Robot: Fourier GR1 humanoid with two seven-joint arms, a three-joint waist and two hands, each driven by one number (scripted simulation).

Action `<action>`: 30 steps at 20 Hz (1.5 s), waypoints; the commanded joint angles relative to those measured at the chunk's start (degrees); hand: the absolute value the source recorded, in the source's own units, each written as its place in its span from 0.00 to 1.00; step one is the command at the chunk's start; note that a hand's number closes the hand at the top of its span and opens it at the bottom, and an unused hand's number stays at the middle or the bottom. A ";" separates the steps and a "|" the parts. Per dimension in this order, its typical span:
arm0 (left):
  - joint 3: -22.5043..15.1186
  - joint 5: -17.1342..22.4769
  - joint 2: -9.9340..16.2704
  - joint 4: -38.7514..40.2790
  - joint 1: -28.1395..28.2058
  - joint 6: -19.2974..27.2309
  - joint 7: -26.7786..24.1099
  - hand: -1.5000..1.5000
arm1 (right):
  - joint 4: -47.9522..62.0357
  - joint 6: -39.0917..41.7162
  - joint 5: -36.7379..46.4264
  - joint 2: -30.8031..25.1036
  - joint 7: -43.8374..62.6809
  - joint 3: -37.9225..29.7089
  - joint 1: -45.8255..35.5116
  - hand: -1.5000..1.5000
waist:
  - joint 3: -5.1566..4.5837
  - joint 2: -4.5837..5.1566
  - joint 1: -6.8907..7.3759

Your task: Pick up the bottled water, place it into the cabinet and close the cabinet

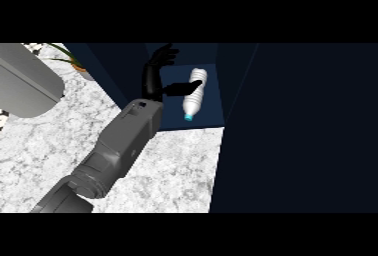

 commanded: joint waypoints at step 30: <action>-1.01 8.85 -0.36 -13.53 0.01 -21.24 0.56 0.00 | -2.58 1.58 -0.07 1.16 3.53 -1.40 -0.44 0.00 | 0.01 -1.09 1.47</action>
